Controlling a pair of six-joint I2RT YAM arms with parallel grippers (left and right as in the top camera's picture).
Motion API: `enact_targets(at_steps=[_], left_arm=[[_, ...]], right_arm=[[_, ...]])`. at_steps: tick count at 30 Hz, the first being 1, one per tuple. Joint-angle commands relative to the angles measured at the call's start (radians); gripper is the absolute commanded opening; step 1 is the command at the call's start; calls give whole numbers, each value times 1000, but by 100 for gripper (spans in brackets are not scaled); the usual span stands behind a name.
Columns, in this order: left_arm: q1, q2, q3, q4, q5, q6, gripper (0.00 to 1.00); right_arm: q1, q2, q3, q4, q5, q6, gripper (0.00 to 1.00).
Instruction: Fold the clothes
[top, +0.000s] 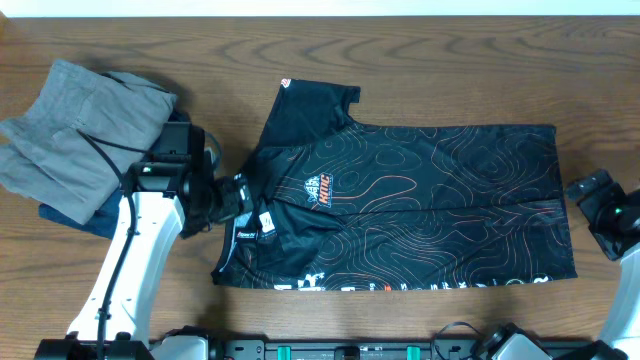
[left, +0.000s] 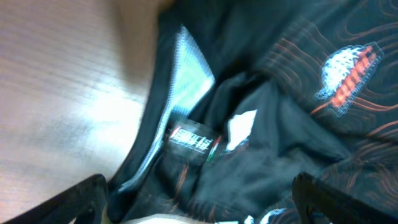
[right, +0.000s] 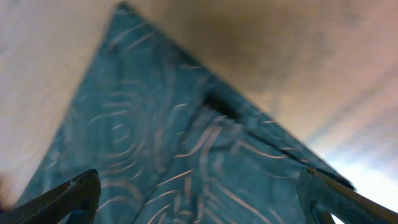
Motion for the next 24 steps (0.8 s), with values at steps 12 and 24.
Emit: enact_targets(at_steps=[12, 24], left_arm=[[-63, 266, 177, 480, 124, 106, 98], [-63, 684, 429, 841, 120, 106, 99]], right_arm=[[138, -2, 16, -107, -131, -139, 99], [144, -2, 15, -139, -130, -157, 99]])
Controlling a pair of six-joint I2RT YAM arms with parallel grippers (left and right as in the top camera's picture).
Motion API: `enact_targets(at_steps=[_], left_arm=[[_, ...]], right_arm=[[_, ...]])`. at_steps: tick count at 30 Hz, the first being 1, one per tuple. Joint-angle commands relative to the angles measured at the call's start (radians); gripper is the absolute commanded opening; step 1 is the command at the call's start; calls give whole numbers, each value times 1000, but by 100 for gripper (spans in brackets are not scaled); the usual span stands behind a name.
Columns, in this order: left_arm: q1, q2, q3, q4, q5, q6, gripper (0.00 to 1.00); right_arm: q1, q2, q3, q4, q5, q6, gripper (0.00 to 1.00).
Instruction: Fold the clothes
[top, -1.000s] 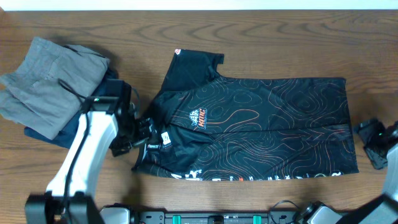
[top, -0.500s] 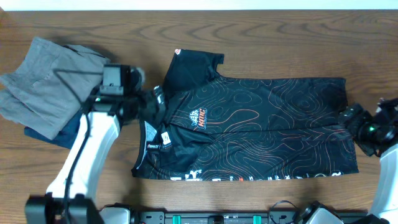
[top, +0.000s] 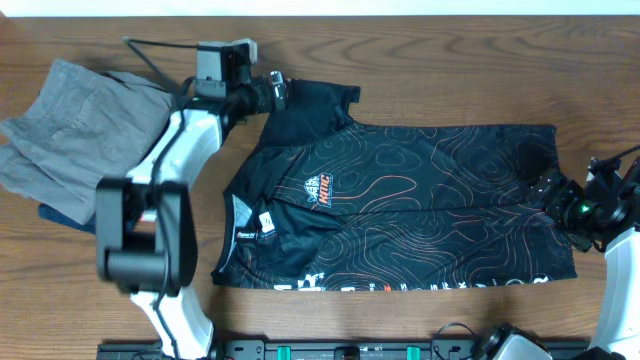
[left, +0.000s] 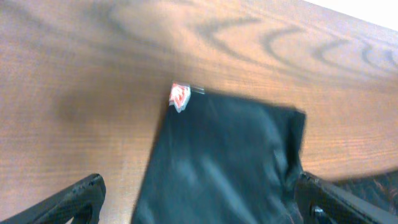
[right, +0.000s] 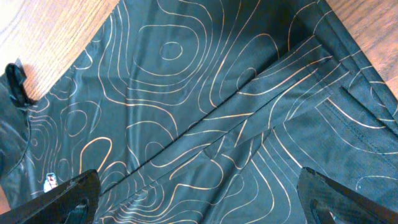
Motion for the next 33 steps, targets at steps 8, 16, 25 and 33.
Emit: enact_targets(at_steps=[8, 16, 25, 33], left_arm=[[-3, 238, 74, 253, -1, 17, 98], [-62, 323, 74, 332, -1, 16, 93], [-129, 337, 74, 262, -31, 16, 50], [-93, 291, 74, 220, -26, -64, 6]], right_arm=[[6, -2, 14, 1, -13, -18, 99], [6, -2, 14, 15, -13, -18, 99], [6, -2, 14, 21, -13, -18, 99], [6, 9, 14, 45, 18, -18, 96]])
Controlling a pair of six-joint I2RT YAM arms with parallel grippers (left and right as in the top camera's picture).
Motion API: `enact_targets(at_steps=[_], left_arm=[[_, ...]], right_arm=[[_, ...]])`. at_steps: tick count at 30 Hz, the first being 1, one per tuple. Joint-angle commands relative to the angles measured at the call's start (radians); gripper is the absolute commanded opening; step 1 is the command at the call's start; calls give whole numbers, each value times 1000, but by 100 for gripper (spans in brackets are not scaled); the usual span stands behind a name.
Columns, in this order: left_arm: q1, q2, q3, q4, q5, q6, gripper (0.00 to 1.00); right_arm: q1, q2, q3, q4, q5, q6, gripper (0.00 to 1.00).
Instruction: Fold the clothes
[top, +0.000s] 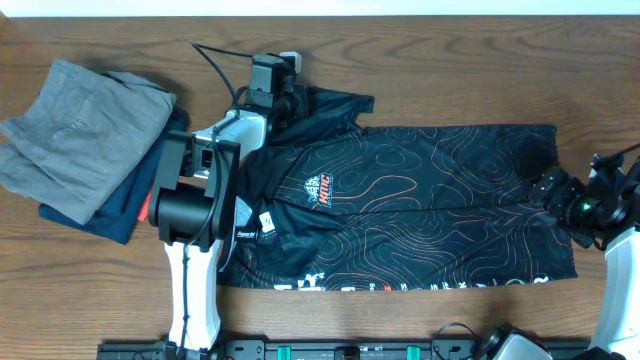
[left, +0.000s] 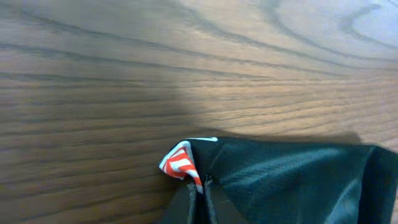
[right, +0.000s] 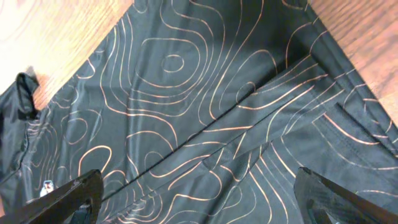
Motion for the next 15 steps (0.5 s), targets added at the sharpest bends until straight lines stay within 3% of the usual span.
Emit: enact_targets(at_steps=[1, 5, 11, 15], left_arm=[[21, -19, -7, -45, -6, -38, 6], [30, -71, -7, -138, -2, -37, 6], [34, -194, -7, -340, 79, -38, 6], [34, -282, -7, -457, 144, -37, 6]], right_arm=[[6, 13, 14, 3, 11, -14, 95], [6, 41, 14, 5, 18, -13, 92], [8, 129, 15, 43, 48, -6, 77], [38, 225, 49, 55, 131, -6, 77]])
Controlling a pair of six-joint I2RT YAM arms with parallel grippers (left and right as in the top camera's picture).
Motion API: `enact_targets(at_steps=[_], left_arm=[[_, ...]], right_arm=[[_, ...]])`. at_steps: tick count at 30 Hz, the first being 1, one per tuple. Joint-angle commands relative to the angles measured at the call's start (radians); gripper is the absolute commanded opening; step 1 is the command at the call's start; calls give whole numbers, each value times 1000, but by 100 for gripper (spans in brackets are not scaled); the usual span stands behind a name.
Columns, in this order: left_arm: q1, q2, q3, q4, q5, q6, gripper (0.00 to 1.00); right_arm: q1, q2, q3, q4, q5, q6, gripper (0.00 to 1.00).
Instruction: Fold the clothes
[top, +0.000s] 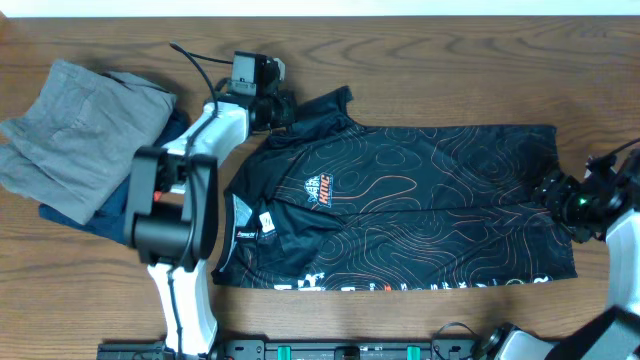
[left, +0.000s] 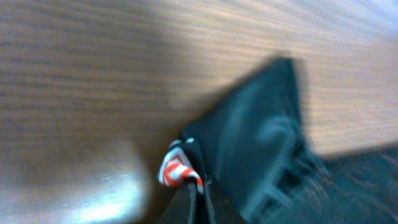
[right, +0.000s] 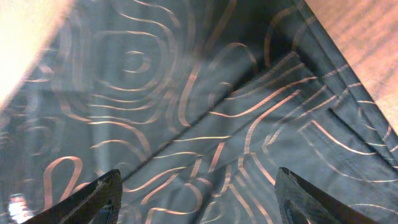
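Note:
A black shirt (top: 420, 200) with orange contour lines lies spread flat across the table, collar to the left. My left gripper (top: 281, 108) is at the far sleeve (top: 320, 110), shut on that sleeve's edge beside the red and white tag (left: 177, 169). In the left wrist view, my left gripper (left: 200, 202) pinches the dark sleeve (left: 255, 137), which rises up out of the jaws. My right gripper (top: 556, 193) hangs open just above the shirt's right end, near the hem. In its own view my right gripper (right: 199, 196) has both fingers (right: 93, 193) wide apart over the patterned cloth (right: 186, 106).
A pile of grey and navy clothes (top: 80, 135) lies at the table's left end, close to my left arm. Bare brown wood (top: 470, 70) runs behind the shirt up to the table's far edge.
My left gripper, still shut on the sleeve edge, has shifted left and turned, and the sleeve has been drawn left with it. My right gripper stays open, slightly closer to the cloth.
First my left gripper was open over the collar at the shirt's near left, and my right was off the shirt's right edge. Then the left was open at the far sleeve and the right open over the hem. Later the left was shut on the sleeve edge and now holds it.

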Motion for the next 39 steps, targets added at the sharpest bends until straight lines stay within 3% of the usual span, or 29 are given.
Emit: enact_targets(at_steps=[1, 5, 10, 17, 26, 28, 36, 39], left_arm=[[3, -98, -1, -60, 73, -2, 6], [3, -156, -1, -150, 73, -1, 6], [3, -168, -1, -228, 73, -2, 6], [3, -168, -1, -286, 72, -1, 6], [3, -168, -1, -297, 72, -1, 6], [3, -168, -1, -303, 72, -1, 6], [3, -168, -1, -320, 72, -1, 6], [9, -172, -1, -334, 72, -1, 6]], right_arm=[[40, 76, 60, 9, 78, -6, 77], [97, 178, 187, 43, 182, -6, 82], [148, 298, 293, 212, 294, -7, 84], [172, 479, 302, 490, 296, -7, 87], [200, 636, 302, 672, 297, 66, 85], [200, 645, 302, 686, 296, 77, 77], [200, 648, 302, 684, 301, 77, 13], [193, 647, 303, 651, 350, 96, 5]])
